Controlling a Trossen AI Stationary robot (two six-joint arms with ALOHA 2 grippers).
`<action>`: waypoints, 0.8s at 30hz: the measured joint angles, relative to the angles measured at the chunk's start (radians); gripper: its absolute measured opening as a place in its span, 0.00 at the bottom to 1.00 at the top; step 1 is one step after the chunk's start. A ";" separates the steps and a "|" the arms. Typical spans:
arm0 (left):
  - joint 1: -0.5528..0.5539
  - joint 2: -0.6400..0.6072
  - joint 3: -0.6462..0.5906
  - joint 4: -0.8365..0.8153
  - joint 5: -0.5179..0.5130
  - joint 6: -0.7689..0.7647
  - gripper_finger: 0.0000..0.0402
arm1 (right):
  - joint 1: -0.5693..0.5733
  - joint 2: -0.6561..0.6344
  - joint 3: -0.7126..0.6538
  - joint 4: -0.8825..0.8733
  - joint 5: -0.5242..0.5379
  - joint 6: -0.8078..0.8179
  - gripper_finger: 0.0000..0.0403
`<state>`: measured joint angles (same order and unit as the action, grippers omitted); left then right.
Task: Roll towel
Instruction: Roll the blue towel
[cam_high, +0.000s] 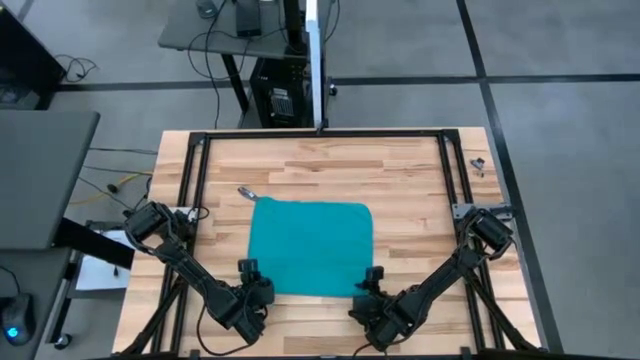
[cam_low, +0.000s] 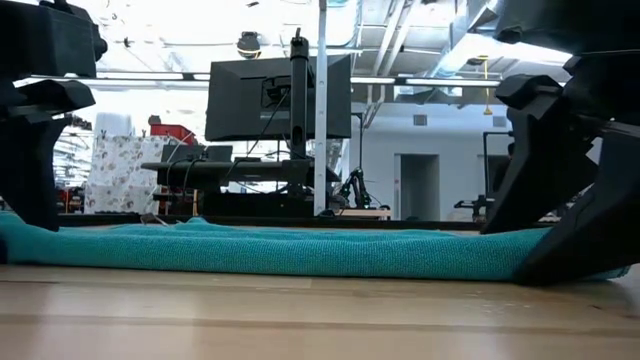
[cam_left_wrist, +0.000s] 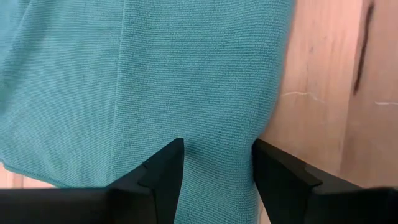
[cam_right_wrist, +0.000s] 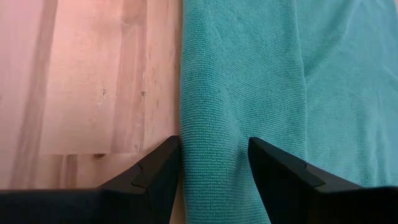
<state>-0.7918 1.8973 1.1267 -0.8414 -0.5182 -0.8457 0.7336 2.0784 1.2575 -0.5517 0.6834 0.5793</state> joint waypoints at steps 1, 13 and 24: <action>0.000 0.000 0.000 0.000 0.000 0.004 0.41 | -0.001 0.000 0.000 0.000 0.000 0.000 0.46; 0.000 0.003 -0.016 0.035 0.003 0.000 0.04 | -0.010 -0.001 -0.001 0.015 -0.104 0.102 0.11; -0.018 -0.082 -0.019 0.106 0.323 -0.095 0.00 | -0.004 -0.095 -0.008 0.014 -0.283 0.217 0.01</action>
<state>-0.8096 1.8152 1.1080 -0.7351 -0.1947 -0.9407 0.7292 1.9835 1.2495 -0.5378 0.4003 0.7963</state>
